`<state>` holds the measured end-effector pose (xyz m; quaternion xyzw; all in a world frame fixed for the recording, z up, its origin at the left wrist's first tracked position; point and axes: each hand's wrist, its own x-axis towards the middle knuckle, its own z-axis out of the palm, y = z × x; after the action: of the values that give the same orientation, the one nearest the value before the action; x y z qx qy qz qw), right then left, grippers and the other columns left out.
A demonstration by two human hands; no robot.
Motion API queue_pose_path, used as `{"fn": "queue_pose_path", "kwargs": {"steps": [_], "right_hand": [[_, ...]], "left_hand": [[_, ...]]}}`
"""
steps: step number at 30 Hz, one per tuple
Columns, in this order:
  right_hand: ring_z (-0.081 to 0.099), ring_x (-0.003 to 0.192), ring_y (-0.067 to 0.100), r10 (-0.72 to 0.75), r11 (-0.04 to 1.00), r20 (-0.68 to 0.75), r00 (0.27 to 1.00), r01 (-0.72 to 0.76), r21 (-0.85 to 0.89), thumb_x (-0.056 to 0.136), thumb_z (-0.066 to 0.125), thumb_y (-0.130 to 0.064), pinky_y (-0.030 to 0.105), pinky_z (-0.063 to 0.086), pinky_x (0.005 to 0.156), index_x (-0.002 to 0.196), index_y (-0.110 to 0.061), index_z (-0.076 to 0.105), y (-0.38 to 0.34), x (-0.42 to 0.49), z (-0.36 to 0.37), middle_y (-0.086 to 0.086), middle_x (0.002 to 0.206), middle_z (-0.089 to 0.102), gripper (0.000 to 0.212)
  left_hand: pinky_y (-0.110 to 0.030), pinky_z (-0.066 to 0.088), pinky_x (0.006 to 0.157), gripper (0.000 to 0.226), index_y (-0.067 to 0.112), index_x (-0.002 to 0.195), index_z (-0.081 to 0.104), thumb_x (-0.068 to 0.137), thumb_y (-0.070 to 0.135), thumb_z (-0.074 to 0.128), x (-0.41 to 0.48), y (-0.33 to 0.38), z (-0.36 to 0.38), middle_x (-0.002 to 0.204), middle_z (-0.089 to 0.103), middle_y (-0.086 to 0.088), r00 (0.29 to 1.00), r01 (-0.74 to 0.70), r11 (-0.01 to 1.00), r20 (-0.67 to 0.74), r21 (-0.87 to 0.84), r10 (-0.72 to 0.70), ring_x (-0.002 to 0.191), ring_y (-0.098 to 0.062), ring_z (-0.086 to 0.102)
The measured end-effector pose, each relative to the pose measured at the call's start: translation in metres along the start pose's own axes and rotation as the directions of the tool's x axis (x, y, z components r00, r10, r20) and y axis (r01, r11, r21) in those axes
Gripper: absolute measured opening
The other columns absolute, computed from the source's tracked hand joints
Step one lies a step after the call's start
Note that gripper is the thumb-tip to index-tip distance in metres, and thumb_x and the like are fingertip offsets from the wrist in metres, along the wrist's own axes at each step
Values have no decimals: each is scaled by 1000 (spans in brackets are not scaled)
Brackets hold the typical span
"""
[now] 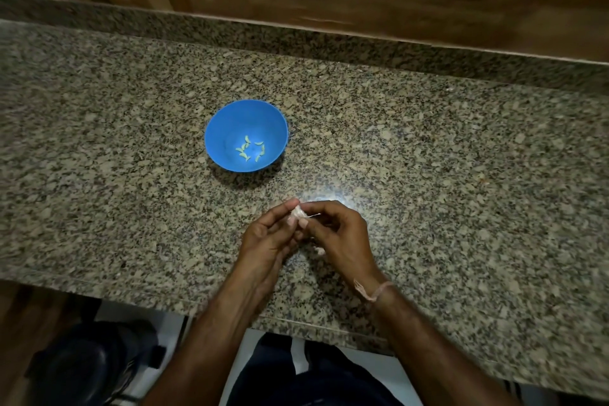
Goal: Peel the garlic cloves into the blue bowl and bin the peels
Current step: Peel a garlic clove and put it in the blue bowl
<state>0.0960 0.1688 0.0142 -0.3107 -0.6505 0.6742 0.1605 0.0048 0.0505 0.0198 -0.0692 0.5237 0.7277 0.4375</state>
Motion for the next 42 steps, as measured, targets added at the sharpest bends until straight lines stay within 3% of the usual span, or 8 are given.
{"fn": "queue_pose_path", "kwargs": {"steps": [5,11,16,20,24,29,37,42], "right_hand": [[75,98,15,-39,999,43,998,38,32,89,81,-8,25,59,82,106,-11,81,-5,-5,-9,0,102,78,17],[76,98,14,-75,997,49,996,76,-27,92,79,-14,33,62,87,109,-14,82,-10,-14,-18,-3,101,79,17],[76,94,10,-137,977,59,989,145,-158,95,77,-18,36,63,85,111,-14,81,-11,-13,-24,-6,100,80,17],[74,85,6,-253,902,89,963,268,-337,97,74,-21,26,60,75,113,-15,81,-11,-15,-27,-5,95,78,18],[70,83,8,-346,802,137,928,368,-470,100,69,-24,30,58,73,116,-15,78,-6,-17,-23,-2,96,76,20],[63,82,6,-374,735,147,916,389,-555,104,64,-25,19,52,72,117,-15,75,-4,-20,-15,-3,98,71,20],[63,85,7,-305,842,39,952,289,-456,106,60,-24,21,49,72,106,-16,73,2,-22,-8,-6,93,68,15],[75,89,17,-19,1000,-44,999,18,-22,101,69,-15,31,62,79,102,-12,78,6,-22,-9,0,94,79,10]], "left_hand": [[-21,61,79,31,7,126,67,97,-2,60,-8,-1,6,109,77,-11,1000,-25,1000,-18,-6,25,88,-11,73],[-27,58,94,39,7,123,70,84,13,72,-12,-4,11,123,74,-12,996,-85,991,3,100,85,115,-21,70],[-24,58,89,33,5,123,71,90,5,71,-14,-3,15,119,76,-11,989,-147,970,0,192,149,112,-22,72],[-26,58,92,31,3,124,72,93,1,69,-17,-1,15,121,75,-7,983,-178,937,21,302,180,115,-18,71],[-26,58,92,30,2,124,71,94,-1,68,-20,-4,16,116,77,-4,977,-206,915,22,347,211,112,-15,72],[-25,58,90,29,2,122,72,93,0,69,-19,-6,14,113,78,-8,979,-188,923,-9,335,203,110,-18,73],[-24,59,82,25,3,117,75,93,5,71,-16,-10,13,110,78,-13,997,-68,970,-31,231,77,105,-22,74],[-24,59,82,23,5,114,76,92,9,73,-12,-8,9,107,78,-17,999,21,978,-37,209,-14,94,-20,72]]}}
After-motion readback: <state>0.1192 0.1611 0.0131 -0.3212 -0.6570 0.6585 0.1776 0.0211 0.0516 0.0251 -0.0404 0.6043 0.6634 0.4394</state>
